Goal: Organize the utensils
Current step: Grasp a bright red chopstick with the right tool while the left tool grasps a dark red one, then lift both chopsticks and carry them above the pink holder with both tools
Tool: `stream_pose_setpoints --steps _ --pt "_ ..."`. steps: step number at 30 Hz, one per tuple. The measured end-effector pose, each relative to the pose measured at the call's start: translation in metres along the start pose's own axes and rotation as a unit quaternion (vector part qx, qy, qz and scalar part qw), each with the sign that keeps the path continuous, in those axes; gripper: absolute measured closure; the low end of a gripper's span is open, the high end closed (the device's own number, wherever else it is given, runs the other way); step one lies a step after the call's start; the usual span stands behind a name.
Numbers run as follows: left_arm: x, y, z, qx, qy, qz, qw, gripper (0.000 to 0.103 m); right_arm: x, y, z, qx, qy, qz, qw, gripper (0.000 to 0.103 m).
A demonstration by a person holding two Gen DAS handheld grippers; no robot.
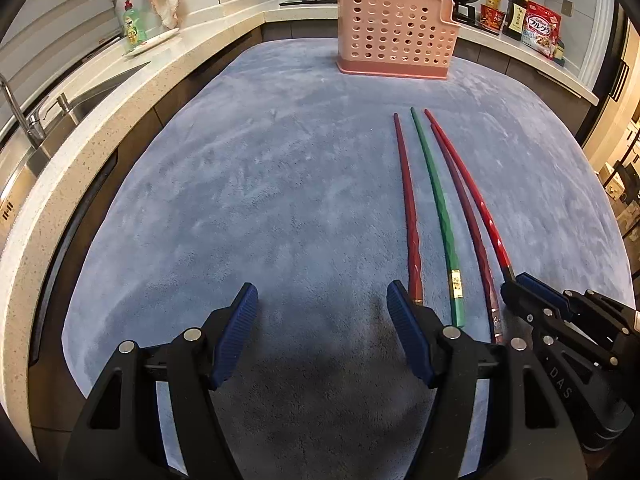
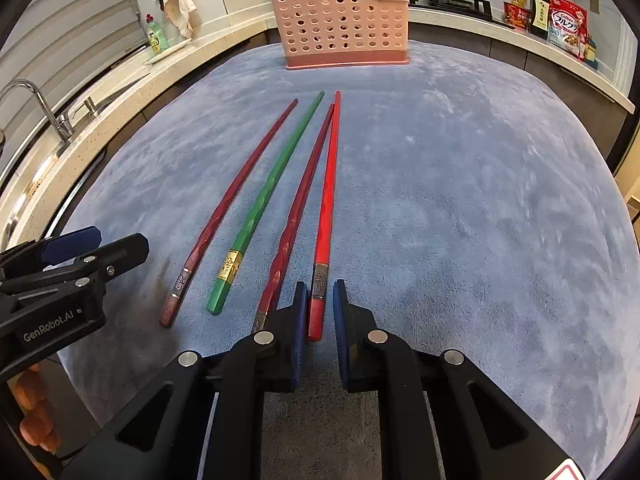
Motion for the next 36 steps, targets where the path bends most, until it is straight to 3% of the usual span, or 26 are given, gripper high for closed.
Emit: stream_pose_setpoints --steps 22,28,32,36 --pt "-0.015 0.019 0.028 -0.017 0.037 -0.029 0.9987 0.040 0.007 0.007 0.016 -0.024 0.002 -0.004 1.000 0.096" --pt "-0.019 0.022 0.032 -0.026 0.030 -0.024 0.9989 0.040 0.006 0.008 0.016 -0.025 0.001 -0.004 1.000 0.096" --pt "-0.020 0.021 0.030 -0.024 0.029 -0.022 0.9990 0.047 0.006 0.009 0.016 -0.026 0.001 -0.003 1.000 0.096" --pt "-0.019 0.019 0.030 -0.027 0.030 -0.021 0.9990 0.066 0.006 0.009 0.016 -0.025 0.001 -0.004 1.000 0.096"
Point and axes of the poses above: each gripper's, at about its wrist camera, not at the fingertips, and x roughly against the way its jaws point, z to its right, y to its underside, the point moved 5 cm from there along -x, roughly the way its jaws point, and after that the axes turned 2 degrees about y, right-handed, at the moved point
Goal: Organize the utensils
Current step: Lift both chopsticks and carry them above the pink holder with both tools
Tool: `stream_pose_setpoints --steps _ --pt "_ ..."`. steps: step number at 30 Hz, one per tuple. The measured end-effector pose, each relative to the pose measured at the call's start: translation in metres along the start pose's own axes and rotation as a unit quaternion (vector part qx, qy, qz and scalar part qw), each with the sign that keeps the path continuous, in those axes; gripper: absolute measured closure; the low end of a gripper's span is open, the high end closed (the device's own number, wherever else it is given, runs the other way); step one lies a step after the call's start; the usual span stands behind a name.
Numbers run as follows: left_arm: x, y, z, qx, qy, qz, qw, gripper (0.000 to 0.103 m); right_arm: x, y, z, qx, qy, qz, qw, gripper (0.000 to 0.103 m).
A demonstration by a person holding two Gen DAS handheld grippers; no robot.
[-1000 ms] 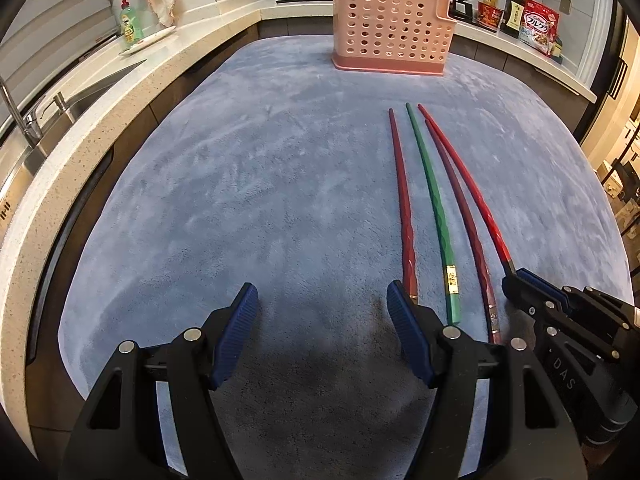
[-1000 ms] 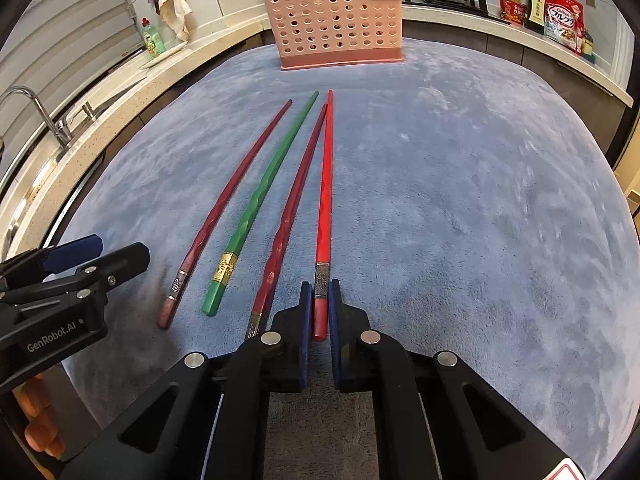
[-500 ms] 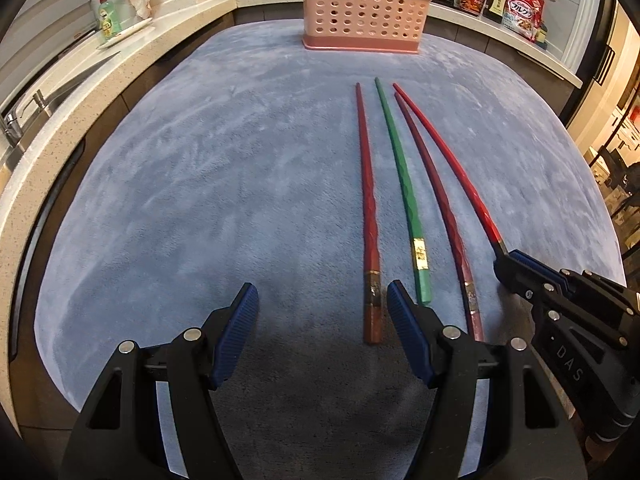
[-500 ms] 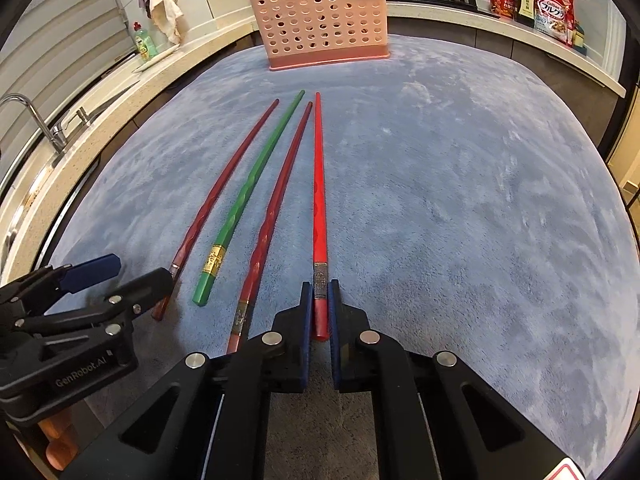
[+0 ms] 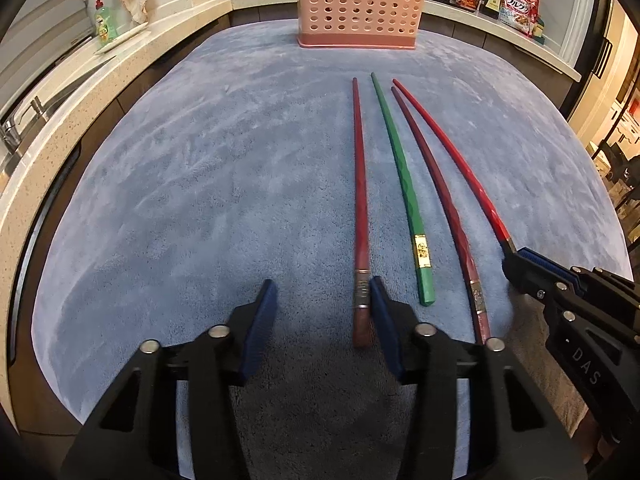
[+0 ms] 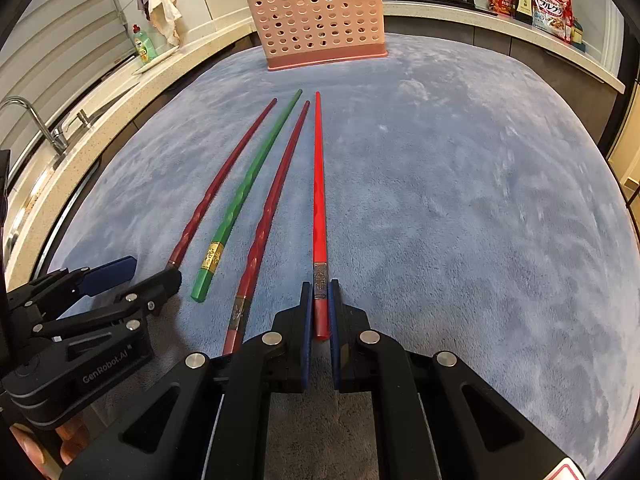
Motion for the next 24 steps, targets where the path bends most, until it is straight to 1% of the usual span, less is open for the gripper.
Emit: stream_pose_setpoints --steps 1,2,3,4,9,13,19,21,24 --pt "0.000 -0.001 0.000 -0.002 0.002 0.000 1.0000 0.074 0.000 0.000 0.000 0.000 0.000 0.000 1.000 0.096" --pt "0.001 -0.001 0.000 -0.003 0.006 -0.001 1.0000 0.078 0.000 0.000 0.000 0.000 -0.001 0.000 1.000 0.096" --pt "0.001 -0.002 0.000 -0.003 0.010 -0.004 0.9999 0.088 0.001 0.000 0.000 0.000 -0.001 0.000 1.000 0.096" --pt "0.001 -0.002 0.000 -0.002 0.014 -0.006 0.9999 0.093 0.001 0.000 0.000 -0.001 -0.001 0.000 1.000 0.096" --pt "0.008 -0.004 -0.005 0.022 0.041 -0.014 0.9988 0.093 0.012 0.001 0.003 -0.004 -0.006 0.005 1.000 0.096" --pt "0.023 -0.008 -0.007 0.028 0.050 -0.007 0.9984 0.095 0.036 -0.005 0.005 -0.010 -0.014 0.024 1.000 0.096" --pt "0.053 -0.030 -0.017 0.048 0.053 0.016 0.9973 0.095 0.086 -0.034 0.008 -0.017 -0.026 0.083 0.996 0.096" --pt "0.064 -0.043 -0.021 0.053 0.055 0.028 0.9967 0.094 0.099 -0.048 0.009 -0.022 -0.029 0.099 0.994 0.096" --pt "0.078 -0.064 -0.023 0.049 0.050 0.046 0.9965 0.094 0.112 -0.070 0.014 -0.027 -0.035 0.116 0.992 0.096"
Point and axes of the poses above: each gripper's, at about its wrist camera, not at the fingertips, and x roughly against the way its jaws point, z to its right, y to its underside, the point moved 5 cm from there along -x, roughly the way its jaws point, and after that the axes turned 2 degrees about y, right-handed, at the moved point
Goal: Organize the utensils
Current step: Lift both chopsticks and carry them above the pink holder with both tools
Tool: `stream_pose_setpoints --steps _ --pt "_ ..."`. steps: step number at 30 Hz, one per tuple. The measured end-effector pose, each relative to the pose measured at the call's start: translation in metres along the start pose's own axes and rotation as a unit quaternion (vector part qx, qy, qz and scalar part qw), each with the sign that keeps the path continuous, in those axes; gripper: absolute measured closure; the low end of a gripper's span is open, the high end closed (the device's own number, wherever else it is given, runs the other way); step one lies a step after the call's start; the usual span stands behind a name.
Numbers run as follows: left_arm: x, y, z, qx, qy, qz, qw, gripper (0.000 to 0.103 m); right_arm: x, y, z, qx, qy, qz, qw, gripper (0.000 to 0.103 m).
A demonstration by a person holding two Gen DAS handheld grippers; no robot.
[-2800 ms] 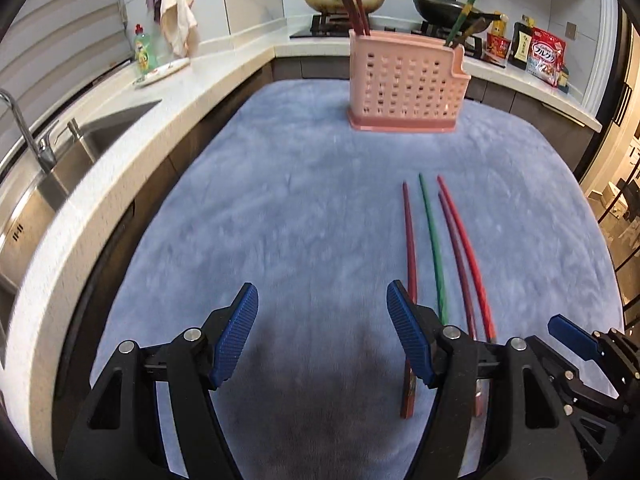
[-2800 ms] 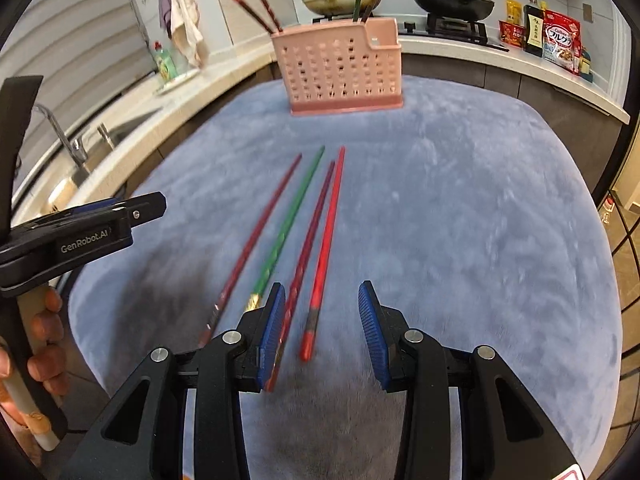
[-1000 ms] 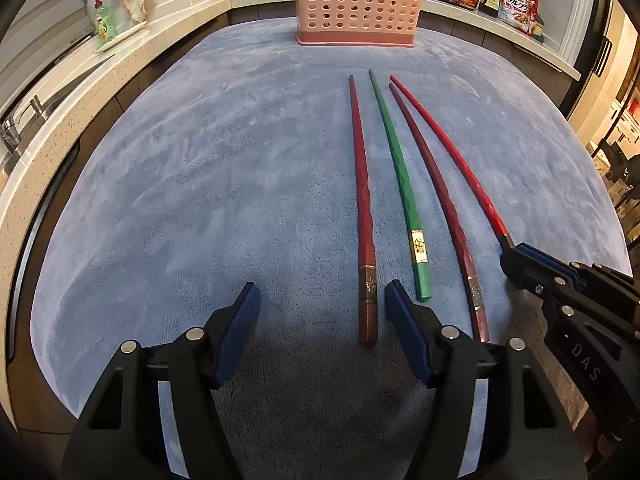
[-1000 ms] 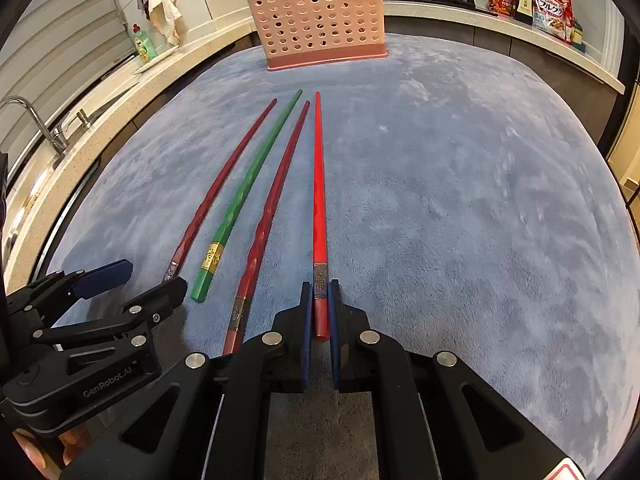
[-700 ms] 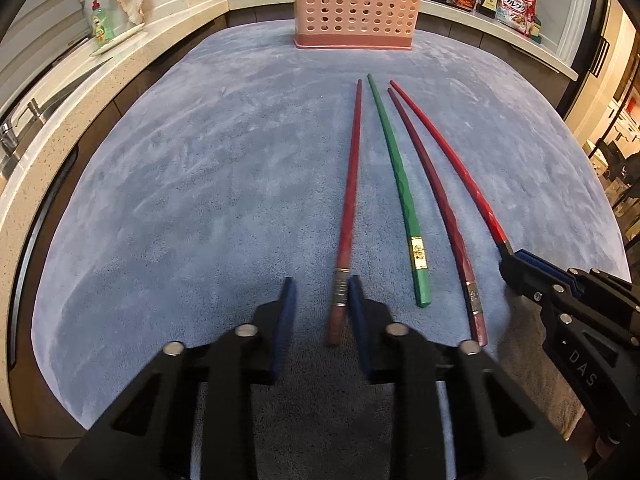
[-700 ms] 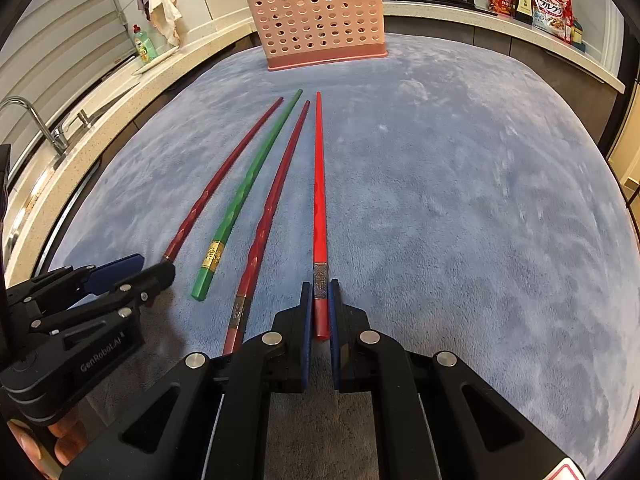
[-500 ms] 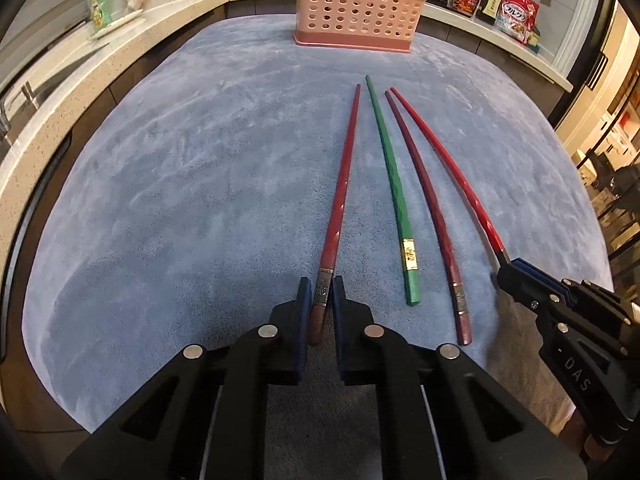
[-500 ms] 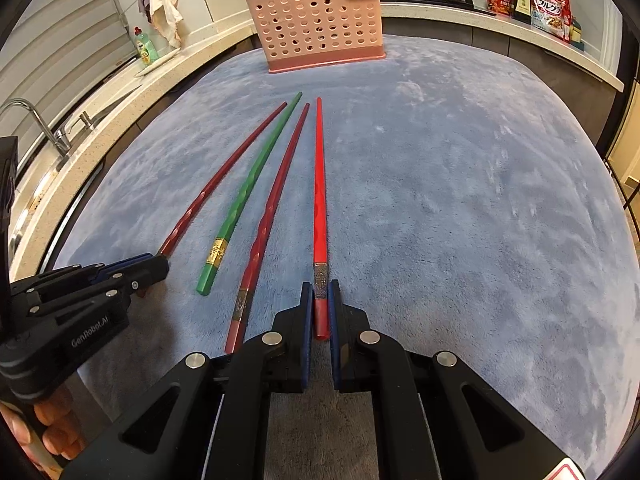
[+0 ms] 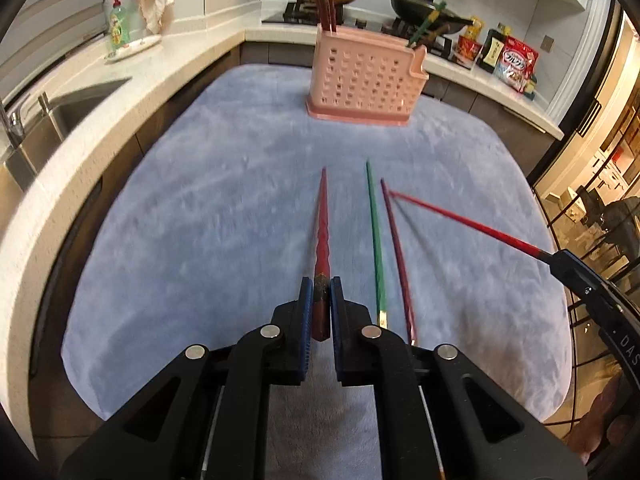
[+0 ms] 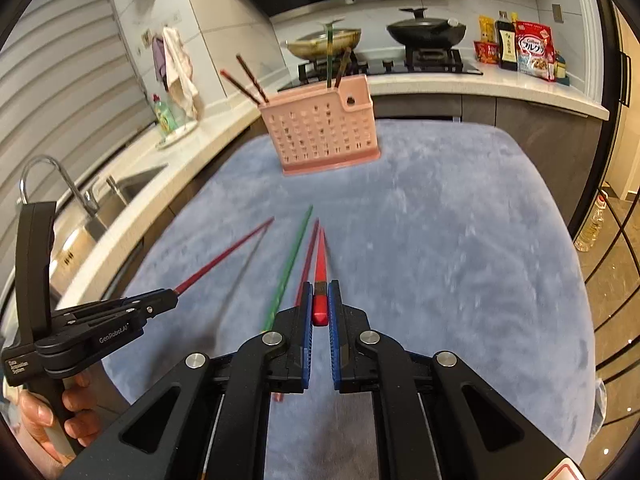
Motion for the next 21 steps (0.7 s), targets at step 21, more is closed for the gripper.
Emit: stream_pose_setpoints --steps 21 --pt "0.045 -0.213 0.021 -0.018 -0.001 0.127 0.9918 0.096 0.006 -0.208 0.003 -0.017 -0.023 0.141 0.990 0.096"
Point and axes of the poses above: each gripper's, at about its wrist camera, not at the fingertips, and x roughly against the way its jaws point, z to its right, y to its underside, the point moved 5 cm from there along -x, roughly the way its jaws point, and after that the axes turned 2 degrees about y, right-handed, at the moved point
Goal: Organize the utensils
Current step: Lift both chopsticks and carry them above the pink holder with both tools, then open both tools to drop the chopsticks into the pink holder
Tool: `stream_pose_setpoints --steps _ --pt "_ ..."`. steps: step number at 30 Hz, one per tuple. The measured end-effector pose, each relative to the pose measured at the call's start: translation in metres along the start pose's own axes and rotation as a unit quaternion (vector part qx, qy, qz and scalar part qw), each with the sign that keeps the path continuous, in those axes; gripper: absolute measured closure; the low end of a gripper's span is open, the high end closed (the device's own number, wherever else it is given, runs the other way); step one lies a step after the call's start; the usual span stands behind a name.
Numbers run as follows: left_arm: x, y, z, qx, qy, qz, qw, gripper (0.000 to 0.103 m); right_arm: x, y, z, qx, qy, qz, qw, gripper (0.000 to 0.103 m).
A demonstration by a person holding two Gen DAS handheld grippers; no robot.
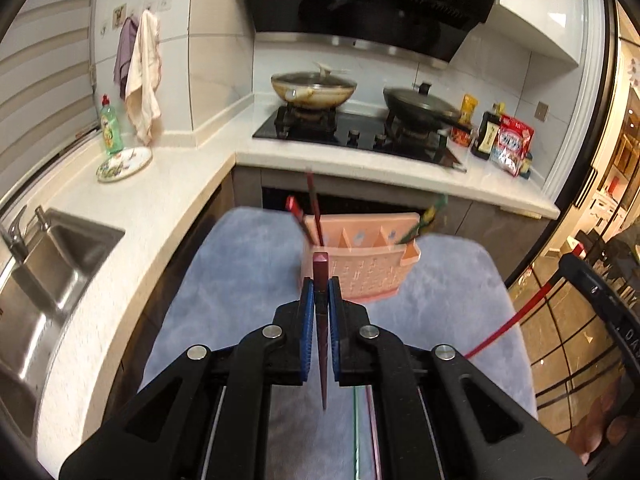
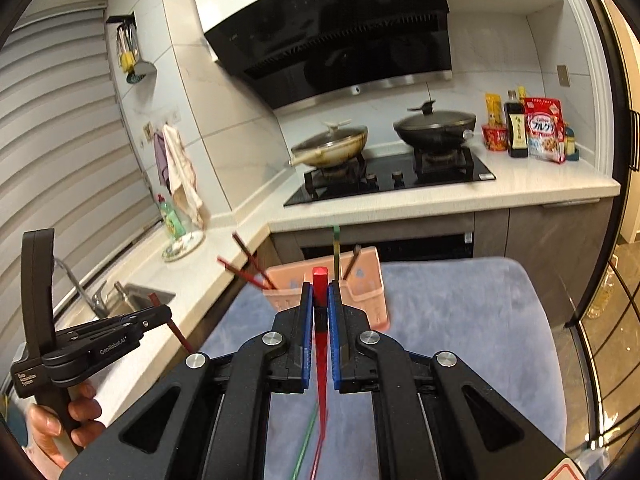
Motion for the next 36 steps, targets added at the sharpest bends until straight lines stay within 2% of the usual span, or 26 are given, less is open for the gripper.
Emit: stream_pose_setpoints --steps 6,10,14,20,28,34,36 --pt "0.010 -0.077 0.012 0.001 -0.008 0.073 0.9973 0.096 -0.021 -0.060 -0.004 -0.026 -0.015 0.050 0.998 0.096" --pt "0.003 -0.113 0.017 0.008 -0.002 0.098 0.9952 0.096 -0.041 -0.097 -0.007 -0.039 -0.018 0.076 0.996 0.096" --pt "-0.011 -0.134 0.017 0.010 -0.005 0.112 0.9936 0.096 -0.064 -0.121 -0.008 -0.043 -0.013 0.088 0.995 0.096" --pt "-0.043 -0.139 0.012 0.003 -0.014 0.119 0.9928 0.096 -0.103 -0.121 -0.008 -0.032 0.000 0.069 0.997 0.096" --pt "-0.090 -0.122 0.004 0.012 -0.012 0.082 0.9965 0.096 -0.143 -0.093 -0.004 -0.013 0.016 0.030 0.999 0.096" --pt "-0.105 -0.108 -0.001 0.017 -0.005 0.058 0.9981 0.096 -0.164 -0.076 -0.003 -0.005 0.019 0.001 1.000 0.095" --pt "-0.106 -0.105 -0.003 0.022 -0.004 0.054 0.9983 0.095 -0.164 -0.073 -0.003 -0.001 0.022 0.001 1.000 0.091"
Point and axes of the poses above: each gripper's, at about its wrist camera, not at the fingertips, and x roughly against the way its jaws point, z to its right, y to its underside, the point moved 5 cm from there along -x, roughly the way its jaws point, and after that the axes turned 2 degrees about y, right-handed, at the moved point
